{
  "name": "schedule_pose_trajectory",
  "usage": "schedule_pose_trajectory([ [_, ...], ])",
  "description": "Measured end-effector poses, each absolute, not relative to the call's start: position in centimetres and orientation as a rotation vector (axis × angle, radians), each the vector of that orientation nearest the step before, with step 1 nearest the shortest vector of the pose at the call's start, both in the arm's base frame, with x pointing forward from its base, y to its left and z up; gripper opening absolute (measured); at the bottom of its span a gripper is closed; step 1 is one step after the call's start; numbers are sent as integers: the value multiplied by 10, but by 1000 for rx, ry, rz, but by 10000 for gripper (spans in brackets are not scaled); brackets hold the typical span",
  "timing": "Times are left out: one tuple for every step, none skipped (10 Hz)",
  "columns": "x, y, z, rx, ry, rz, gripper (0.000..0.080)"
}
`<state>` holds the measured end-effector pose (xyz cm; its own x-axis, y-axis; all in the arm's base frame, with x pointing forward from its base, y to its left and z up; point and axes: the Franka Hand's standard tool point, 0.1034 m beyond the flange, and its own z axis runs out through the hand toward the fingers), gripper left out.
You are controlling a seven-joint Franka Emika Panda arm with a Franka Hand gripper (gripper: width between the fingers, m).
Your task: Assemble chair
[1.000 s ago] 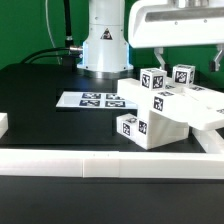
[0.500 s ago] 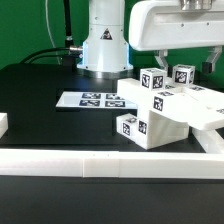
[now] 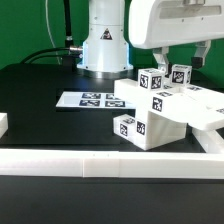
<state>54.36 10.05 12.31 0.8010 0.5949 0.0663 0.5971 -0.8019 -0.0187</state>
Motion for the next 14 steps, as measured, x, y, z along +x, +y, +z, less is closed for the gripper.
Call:
schedule_pose_trajectory([
  [543, 102, 123, -2922, -1048, -89, 648],
  [542, 104, 121, -2924, -1043, -89, 648],
  [540, 106, 118, -2925, -1037, -83, 648],
  [536, 107, 116, -2924, -1037, -74, 648],
  [534, 106, 114, -2924, -1037, -68, 648],
  [534, 106, 114, -2925, -1032, -68, 648],
  [534, 107, 114, -2928, -1023, -66, 648],
  [534, 104, 114, -2930, -1019, -65, 561],
  [535, 102, 114, -2932, -1011, -64, 391],
  [535, 100, 114, -2934, -1007, -64, 391],
  [535, 100, 114, -2934, -1006, -64, 284],
  [535, 100, 114, -2935, -1005, -63, 284],
  [535, 100, 113, -2943, -978, -63, 284],
  [535, 100, 113, -2944, -975, -63, 284],
])
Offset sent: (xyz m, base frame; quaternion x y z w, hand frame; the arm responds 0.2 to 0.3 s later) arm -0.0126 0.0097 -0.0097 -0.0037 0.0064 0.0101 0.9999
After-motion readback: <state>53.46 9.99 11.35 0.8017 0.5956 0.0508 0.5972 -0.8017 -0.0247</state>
